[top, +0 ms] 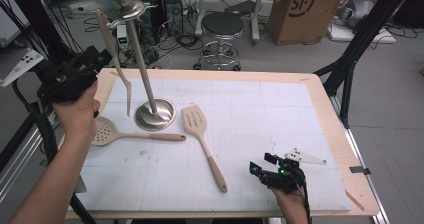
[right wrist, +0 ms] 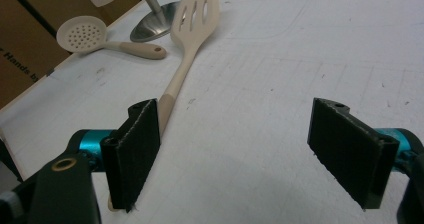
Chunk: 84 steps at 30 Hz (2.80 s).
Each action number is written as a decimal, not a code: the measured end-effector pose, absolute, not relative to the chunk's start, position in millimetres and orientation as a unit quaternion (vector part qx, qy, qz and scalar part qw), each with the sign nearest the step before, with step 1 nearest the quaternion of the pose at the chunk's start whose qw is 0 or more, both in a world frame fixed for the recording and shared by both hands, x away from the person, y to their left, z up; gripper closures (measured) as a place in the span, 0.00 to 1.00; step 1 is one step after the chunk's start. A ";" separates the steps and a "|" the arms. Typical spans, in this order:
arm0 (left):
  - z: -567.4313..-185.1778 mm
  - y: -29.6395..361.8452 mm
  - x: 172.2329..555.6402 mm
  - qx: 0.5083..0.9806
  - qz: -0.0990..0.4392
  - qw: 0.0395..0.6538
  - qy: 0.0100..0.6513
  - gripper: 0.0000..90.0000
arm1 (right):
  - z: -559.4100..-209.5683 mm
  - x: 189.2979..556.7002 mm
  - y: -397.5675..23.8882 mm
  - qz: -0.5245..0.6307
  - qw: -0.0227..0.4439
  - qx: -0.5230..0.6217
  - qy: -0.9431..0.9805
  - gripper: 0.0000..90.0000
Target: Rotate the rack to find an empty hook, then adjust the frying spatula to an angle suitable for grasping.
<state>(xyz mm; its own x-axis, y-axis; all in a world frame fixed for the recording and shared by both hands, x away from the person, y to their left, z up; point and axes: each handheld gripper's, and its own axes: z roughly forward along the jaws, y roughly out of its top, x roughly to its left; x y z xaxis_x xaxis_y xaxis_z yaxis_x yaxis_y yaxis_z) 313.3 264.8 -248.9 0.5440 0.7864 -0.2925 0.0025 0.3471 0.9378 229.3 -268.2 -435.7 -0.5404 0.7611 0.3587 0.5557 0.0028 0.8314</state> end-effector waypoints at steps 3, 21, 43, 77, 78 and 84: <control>-255.0 264.3 308.8 0.505 0.269 0.721 0.391 0.45 | -435.2 228.3 -268.2 0.528 0.097 0.470 0.701 0.23; -278.9 261.0 291.8 0.523 0.254 0.715 0.389 0.44 | -435.9 228.7 -267.2 0.527 0.096 0.468 0.702 0.23; -337.5 260.0 264.7 0.548 0.247 0.690 0.403 0.43 | -438.0 231.2 -262.0 0.530 0.083 0.469 0.702 0.23; -403.8 245.5 226.6 0.603 0.217 0.634 0.433 0.30 | -418.1 258.3 -226.3 0.528 0.069 0.436 0.726 0.24; -406.0 247.3 226.4 0.601 0.210 0.633 0.439 0.30 | -417.0 260.3 -224.0 0.528 0.067 0.434 0.727 0.25; -419.2 254.9 223.3 0.581 0.187 0.637 0.471 0.31 | -410.2 273.8 -208.9 0.522 0.053 0.429 0.735 0.31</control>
